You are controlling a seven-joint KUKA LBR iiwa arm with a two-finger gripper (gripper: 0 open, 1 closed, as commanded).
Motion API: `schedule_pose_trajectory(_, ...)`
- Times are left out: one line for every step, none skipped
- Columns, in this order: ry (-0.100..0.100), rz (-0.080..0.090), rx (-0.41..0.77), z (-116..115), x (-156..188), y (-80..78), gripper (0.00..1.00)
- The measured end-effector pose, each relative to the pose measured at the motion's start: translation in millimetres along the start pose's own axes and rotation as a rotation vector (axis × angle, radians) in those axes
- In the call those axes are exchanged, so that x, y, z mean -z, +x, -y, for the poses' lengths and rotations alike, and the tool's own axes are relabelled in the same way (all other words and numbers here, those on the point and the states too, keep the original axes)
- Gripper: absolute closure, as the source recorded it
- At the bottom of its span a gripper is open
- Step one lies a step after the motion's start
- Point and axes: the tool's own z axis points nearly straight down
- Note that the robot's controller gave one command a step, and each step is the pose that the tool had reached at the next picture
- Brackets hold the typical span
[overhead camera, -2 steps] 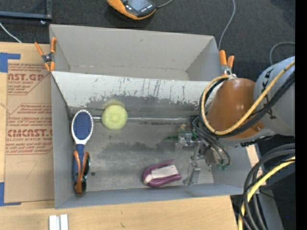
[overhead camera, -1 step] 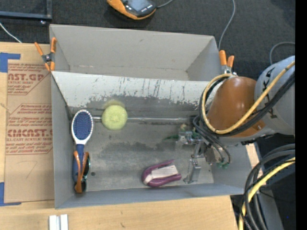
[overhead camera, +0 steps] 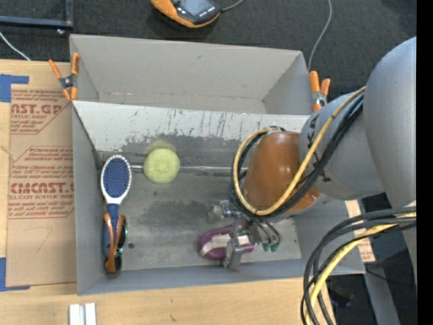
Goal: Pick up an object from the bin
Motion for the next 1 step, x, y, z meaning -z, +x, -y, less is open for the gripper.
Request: schedule_pose_trajectory(0.001, -0.002, -0.062, 2.1, 86.6, -3.6, 0.00)
